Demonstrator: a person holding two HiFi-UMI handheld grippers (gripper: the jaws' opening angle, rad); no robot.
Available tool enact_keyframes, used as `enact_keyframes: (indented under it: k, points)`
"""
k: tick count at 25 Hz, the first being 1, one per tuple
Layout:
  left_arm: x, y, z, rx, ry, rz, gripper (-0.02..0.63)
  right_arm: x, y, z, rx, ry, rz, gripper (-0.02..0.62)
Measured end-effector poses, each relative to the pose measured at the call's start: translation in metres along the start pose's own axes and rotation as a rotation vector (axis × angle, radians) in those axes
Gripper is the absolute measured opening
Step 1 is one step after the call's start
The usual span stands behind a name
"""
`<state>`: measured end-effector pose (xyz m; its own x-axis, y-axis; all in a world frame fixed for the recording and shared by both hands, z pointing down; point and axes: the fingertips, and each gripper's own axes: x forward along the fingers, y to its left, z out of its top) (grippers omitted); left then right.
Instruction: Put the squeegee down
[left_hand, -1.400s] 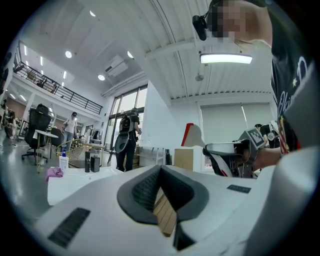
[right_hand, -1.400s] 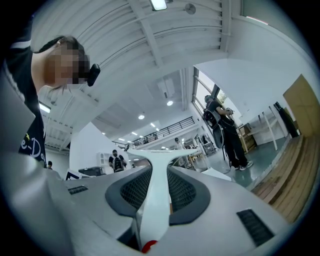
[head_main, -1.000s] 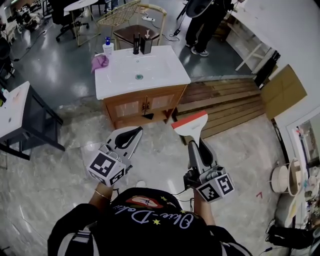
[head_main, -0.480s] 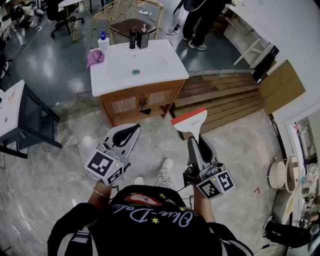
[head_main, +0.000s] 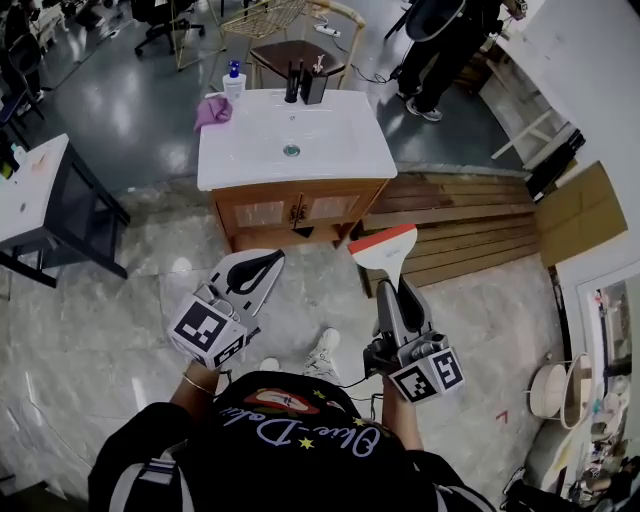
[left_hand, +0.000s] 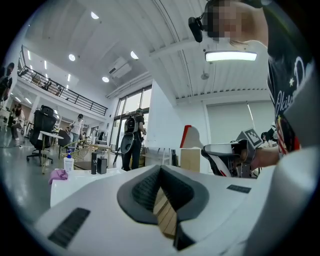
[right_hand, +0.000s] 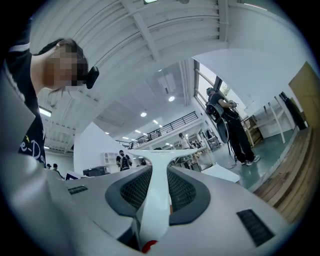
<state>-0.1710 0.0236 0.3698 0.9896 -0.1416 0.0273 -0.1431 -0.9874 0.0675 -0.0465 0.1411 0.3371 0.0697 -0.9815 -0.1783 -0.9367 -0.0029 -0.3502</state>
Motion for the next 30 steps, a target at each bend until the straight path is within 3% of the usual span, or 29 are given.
enact_keyframes:
  k: [30]
  points:
    - [0.106, -0.007, -0.009, 0.001, 0.057, 0.011, 0.015, 0.016, -0.108, 0.011, 0.082, 0.031, 0.002, 0.1]
